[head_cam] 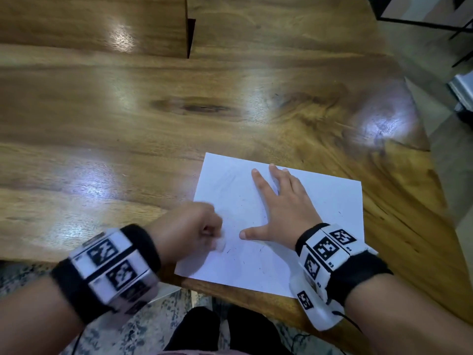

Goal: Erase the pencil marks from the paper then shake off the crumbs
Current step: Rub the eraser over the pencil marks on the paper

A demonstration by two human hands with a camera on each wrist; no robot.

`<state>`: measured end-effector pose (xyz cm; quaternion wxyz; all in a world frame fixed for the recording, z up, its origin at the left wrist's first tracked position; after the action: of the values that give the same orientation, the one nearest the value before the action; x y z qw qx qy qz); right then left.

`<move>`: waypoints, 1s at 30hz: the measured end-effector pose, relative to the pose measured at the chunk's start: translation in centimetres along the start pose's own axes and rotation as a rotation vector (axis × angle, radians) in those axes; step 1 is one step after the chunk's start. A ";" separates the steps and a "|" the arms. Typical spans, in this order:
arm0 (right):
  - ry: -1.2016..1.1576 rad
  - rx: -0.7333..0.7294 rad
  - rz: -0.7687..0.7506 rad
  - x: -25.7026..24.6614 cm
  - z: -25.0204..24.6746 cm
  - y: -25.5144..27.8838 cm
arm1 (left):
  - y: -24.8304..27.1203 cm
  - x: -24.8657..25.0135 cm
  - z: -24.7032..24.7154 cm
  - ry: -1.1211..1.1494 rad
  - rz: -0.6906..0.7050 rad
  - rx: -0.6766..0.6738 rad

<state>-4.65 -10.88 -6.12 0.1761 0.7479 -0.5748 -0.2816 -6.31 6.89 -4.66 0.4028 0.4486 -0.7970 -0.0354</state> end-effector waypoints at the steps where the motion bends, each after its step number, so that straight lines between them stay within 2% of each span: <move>1: -0.003 0.001 0.001 0.0 0.0 0.0 | -1.2 0.4 -0.8 -0.016 -0.008 0.056; 3: -0.014 0.000 0.004 0.1 0.0 0.0 | -3.6 1.1 -2.0 -0.021 -0.043 0.150; 5: -0.020 -0.006 0.003 0.1 0.0 -0.1 | -4.1 1.1 -1.6 -0.002 -0.066 0.170; 7: -0.022 -0.003 0.003 0.1 0.0 -0.1 | -2.2 0.7 -0.1 0.000 -0.010 0.156; 11: -0.008 -0.002 0.001 0.1 0.0 -0.1 | 1.4 0.1 2.0 0.048 0.022 -0.005; 17: 0.000 -0.013 0.010 0.0 0.0 -0.1 | -2.8 0.9 -1.5 -0.063 -0.052 0.103; 19: -0.004 -0.019 0.012 0.0 -0.1 -0.1 | -1.7 0.6 -0.7 -0.047 -0.037 0.071; 23: -0.024 -0.028 0.021 -0.1 -0.3 0.0 | 1.9 0.1 2.0 0.029 0.015 -0.080; 25: -0.024 -0.029 0.024 -0.2 -0.3 0.0 | 1.2 0.2 1.3 0.042 0.011 -0.053; 28: -0.031 -0.028 0.029 -0.3 -0.3 -0.1 | -1.8 1.1 -0.7 -0.011 -0.006 0.057; 30: -0.031 -0.025 0.027 -0.3 -0.3 -0.1 | -2.5 1.5 -0.5 -0.018 0.003 0.073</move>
<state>-4.48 -10.59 -5.91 0.1806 0.7332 -0.5840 -0.2979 -4.67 4.41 -4.47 0.3790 0.4614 -0.8021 -0.0095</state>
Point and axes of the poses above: each hand's wrist, its own y-axis away from the middle knuckle, its own z-axis out of the palm, x = y × z, the point moved 3 cm from there along -y, towards the middle knuckle, and after that the axes turned 9 degrees about -x, right-handed, at the moved point
